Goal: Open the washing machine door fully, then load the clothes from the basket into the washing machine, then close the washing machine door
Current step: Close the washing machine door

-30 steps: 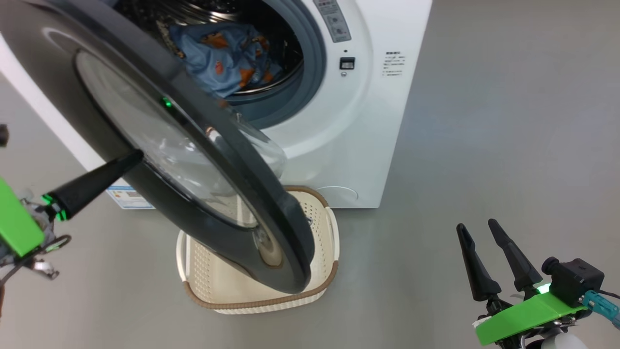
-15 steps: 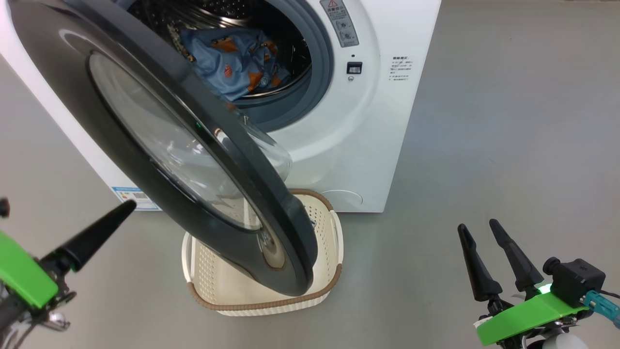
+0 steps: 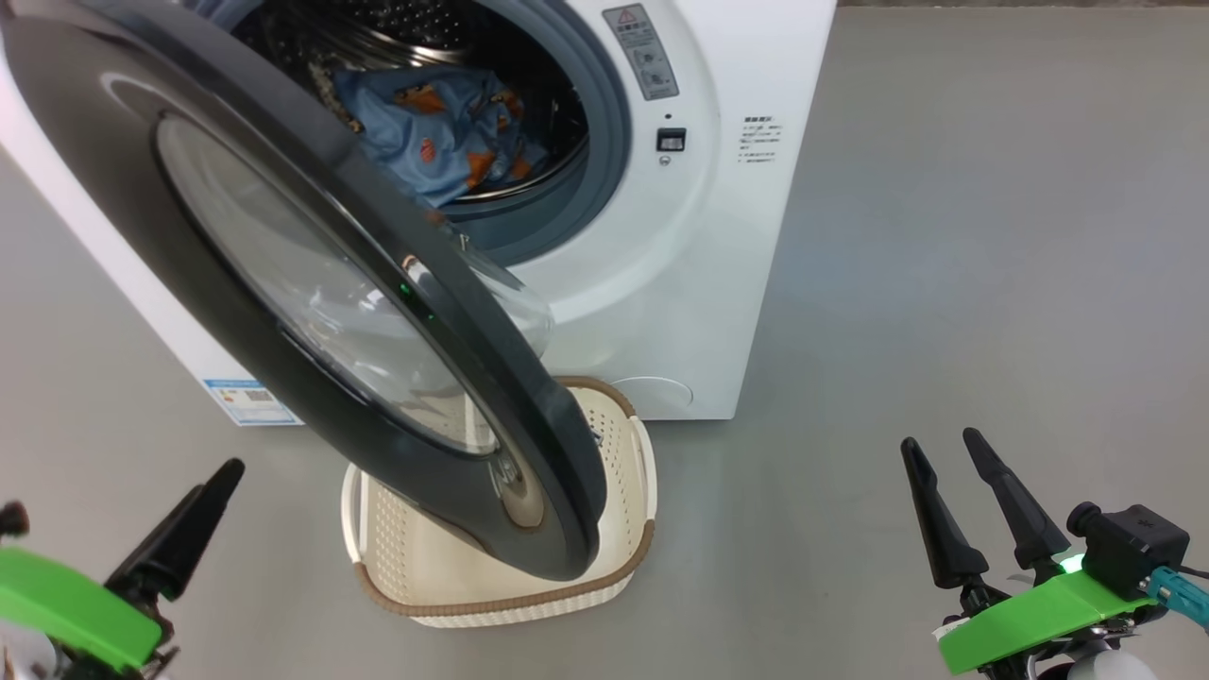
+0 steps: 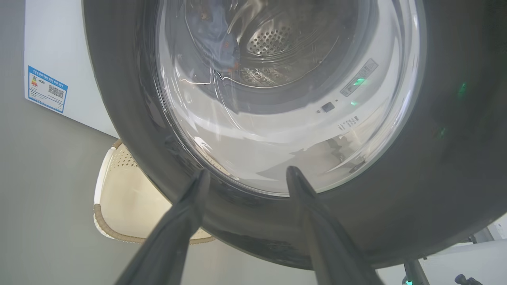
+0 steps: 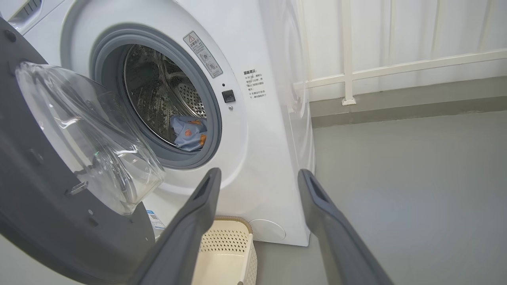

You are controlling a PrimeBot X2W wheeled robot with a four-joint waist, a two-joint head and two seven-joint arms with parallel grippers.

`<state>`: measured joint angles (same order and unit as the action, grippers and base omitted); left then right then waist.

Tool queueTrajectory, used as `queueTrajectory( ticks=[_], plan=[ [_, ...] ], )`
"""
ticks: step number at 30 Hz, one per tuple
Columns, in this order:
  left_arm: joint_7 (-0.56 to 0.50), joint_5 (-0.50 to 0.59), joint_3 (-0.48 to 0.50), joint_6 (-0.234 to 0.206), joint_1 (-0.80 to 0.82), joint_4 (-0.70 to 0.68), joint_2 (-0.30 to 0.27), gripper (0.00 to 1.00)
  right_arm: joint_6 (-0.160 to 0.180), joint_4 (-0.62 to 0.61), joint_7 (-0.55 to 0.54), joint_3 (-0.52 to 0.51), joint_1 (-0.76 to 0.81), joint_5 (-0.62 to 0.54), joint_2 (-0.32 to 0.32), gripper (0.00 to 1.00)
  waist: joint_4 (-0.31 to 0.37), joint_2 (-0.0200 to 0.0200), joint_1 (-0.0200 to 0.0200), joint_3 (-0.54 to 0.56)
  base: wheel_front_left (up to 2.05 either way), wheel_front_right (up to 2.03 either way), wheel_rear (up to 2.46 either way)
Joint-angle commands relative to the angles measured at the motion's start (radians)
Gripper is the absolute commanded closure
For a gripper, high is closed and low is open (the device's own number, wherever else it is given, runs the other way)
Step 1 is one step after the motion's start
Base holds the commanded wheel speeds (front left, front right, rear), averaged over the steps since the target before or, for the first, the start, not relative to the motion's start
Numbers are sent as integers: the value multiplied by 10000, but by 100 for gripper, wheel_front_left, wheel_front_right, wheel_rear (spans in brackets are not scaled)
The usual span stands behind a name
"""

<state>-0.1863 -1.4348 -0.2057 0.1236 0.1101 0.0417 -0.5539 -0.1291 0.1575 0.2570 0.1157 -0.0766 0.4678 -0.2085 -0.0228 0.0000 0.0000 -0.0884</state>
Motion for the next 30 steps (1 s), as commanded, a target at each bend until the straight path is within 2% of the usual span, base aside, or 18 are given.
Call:
queueTrajectory(
  ticks=[1, 14, 19, 23, 24, 26, 27, 30],
  plan=[
    [337, 114, 376, 71, 182, -115, -399, 0, -16, -238, 48, 155, 127, -87, -144, 0, 90, 0, 0, 17, 0, 0, 0],
    [4006, 1233, -1367, 71, -484, 1335, -854, 0, -16, -267, 48, -24, 309, -89, -219, 0, 754, 0, 0, -30, 0, 0, 0],
    [4453, 2038, -1563, 71, -276, 2097, -728, 0, -16, -264, 48, -97, 265, -100, -220, 0, 966, 0, 0, -105, 0, 0, 0],
    [4475, 3202, -622, 71, -169, 2272, -185, 0, -16, -272, 48, -187, 265, -103, -237, 0, 1054, 0, 0, -132, 0, 0, 0],
    [4475, 3202, -622, 71, -169, 2272, -185, 0, -16, -272, 48, -187, 265, -103, -237, 0, 1054, 0, 0, -132, 0, 0, 0],
    [4476, 3933, -132, 71, -246, 2230, 112, 0, -16, -272, 48, -221, 268, -109, -243, 0, 1087, 0, 0, -124, 0, 0, 0],
    [4477, 4675, 290, 71, -335, 2160, 394, 0, -16, -276, 48, -254, 275, -123, -239, 0, 1110, 0, 0, -111, 0, 0, 0],
    [4478, 5640, 876, 71, -454, 1955, 827, 0, -16, -284, 48, -307, 284, -139, -232, 0, 1128, 0, 0, -93, 0, 0, 0]
  ],
)
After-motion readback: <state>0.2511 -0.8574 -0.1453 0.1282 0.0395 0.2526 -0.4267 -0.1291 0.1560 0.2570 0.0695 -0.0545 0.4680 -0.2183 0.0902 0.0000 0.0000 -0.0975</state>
